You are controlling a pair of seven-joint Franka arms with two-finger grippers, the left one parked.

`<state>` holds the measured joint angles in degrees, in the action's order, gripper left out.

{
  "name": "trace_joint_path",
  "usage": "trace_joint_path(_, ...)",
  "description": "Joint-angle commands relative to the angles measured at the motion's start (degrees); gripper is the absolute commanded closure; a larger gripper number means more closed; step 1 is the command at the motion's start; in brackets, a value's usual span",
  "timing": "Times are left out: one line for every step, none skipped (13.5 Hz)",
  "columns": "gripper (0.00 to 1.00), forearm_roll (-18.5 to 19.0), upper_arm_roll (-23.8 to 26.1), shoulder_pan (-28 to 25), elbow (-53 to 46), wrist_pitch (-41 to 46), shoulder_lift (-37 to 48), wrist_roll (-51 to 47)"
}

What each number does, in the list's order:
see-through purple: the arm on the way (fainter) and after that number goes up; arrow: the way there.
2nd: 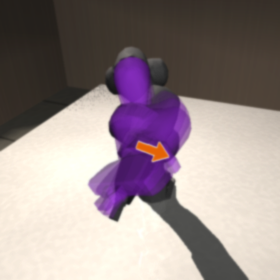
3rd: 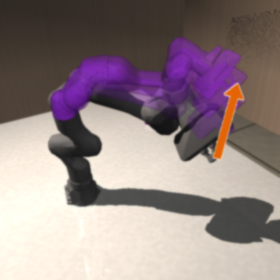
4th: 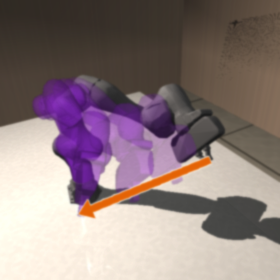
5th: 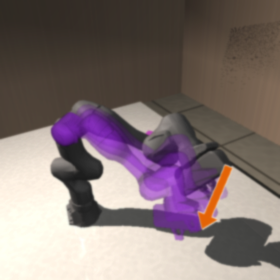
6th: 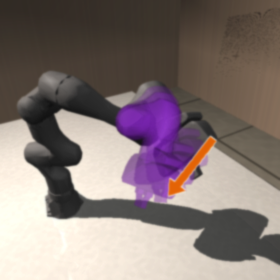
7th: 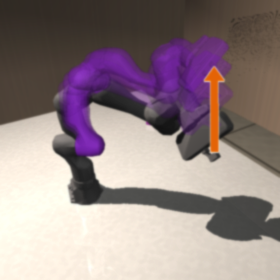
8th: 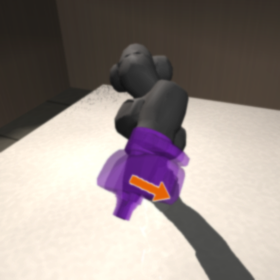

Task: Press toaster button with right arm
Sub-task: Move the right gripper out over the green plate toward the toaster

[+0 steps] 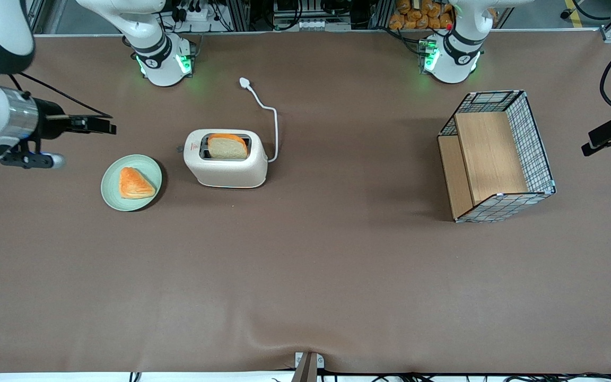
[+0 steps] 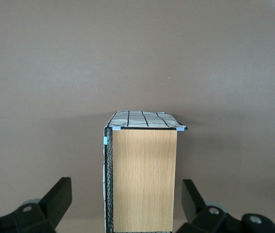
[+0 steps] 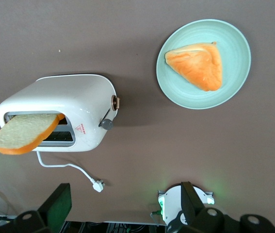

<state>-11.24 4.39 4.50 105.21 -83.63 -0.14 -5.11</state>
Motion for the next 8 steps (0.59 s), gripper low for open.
trace_joint_path(0.32, -1.33, 0.35, -0.45, 6.04, -3.63, 1.54, -0.6)
trace_joint_path(0.62, -1.33, 0.44, -0.37, 7.27, -4.34, 1.45, -0.6)
trace_joint_path(0.87, -1.33, 0.44, -0.54, 8.07, -4.87, 1.28, -0.6)
trace_joint_path(1.0, -1.33, 0.44, -1.41, 8.16, -5.05, 0.67, -0.51)
trace_joint_path(1.0, -1.33, 0.44, -2.12, 8.95, -5.4, -0.29, -0.51)
trace_joint_path(1.0, -1.33, 0.44, -2.56, 10.17, -6.96, -0.57, -0.51)
trace_joint_path(1.0, -1.33, 0.44, -3.35, 11.93, -8.89, -0.48, -0.51)
trace_joint_path(1.0, -1.33, 0.44, -3.96, 13.34, -10.48, -0.39, -0.51)
